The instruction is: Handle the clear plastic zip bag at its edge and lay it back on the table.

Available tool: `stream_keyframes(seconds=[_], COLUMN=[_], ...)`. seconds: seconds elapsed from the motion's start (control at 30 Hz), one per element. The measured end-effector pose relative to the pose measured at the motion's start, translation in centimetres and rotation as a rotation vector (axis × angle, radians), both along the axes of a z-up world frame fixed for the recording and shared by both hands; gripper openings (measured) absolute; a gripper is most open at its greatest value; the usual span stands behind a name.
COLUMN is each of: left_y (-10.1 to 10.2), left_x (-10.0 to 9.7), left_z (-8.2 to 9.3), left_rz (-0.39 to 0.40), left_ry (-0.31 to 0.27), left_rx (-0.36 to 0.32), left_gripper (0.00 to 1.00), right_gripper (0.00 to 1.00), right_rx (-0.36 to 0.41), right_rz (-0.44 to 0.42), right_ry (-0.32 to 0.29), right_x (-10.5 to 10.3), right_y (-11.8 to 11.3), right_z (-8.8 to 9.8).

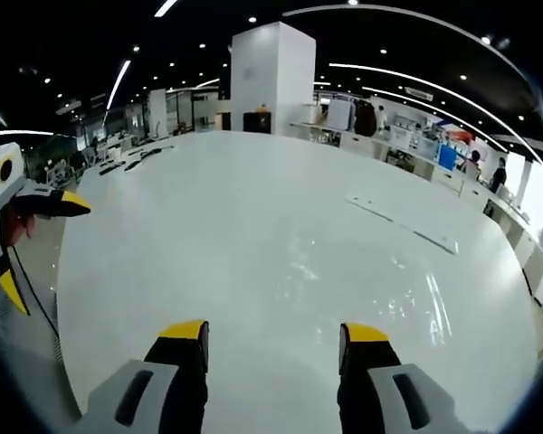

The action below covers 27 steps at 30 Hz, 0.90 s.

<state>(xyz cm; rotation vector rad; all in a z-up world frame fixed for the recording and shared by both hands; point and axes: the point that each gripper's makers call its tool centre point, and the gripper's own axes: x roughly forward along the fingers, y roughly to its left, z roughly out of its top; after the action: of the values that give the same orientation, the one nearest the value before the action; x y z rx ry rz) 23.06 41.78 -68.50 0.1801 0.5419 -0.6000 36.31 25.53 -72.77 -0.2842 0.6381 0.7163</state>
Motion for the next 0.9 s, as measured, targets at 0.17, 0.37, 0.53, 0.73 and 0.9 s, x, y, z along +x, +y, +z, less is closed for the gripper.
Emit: stream_keyframes(seconds=[0.17, 0.37, 0.53, 0.73, 0.9], left_y=[-0.2, -0.2, 0.0, -0.2, -0.3], left_x=[0.0, 0.0, 0.1, 0.2, 0.0], left_z=[-0.4, -0.5, -0.4, -0.4, -0.4], left_rz=[-0.004, -0.010, -0.007, -0.005, -0.007], left_ry=[0.006, 0.009, 0.011, 0.009, 0.012], left_rx=[-0.001, 0.004, 0.002, 0.003, 0.004], left_gripper=[0.94, 0.94, 0.94, 0.94, 0.94], right_gripper=[0.53, 0.53, 0.49, 0.46, 0.40], right_rx=[-0.017, -0.028, -0.040, -0.076, -0.092], right_rz=[0.022, 0.049, 0.061, 0.076, 0.094], right_ry=[0.004, 0.005, 0.010, -0.013, -0.007], right_x=[0.2, 0.5, 0.8, 1.2, 1.3], right_y=[0.6, 1.2, 1.6, 2.1, 2.5], right_z=[-0.4, -0.5, -0.8, -1.1, -1.3])
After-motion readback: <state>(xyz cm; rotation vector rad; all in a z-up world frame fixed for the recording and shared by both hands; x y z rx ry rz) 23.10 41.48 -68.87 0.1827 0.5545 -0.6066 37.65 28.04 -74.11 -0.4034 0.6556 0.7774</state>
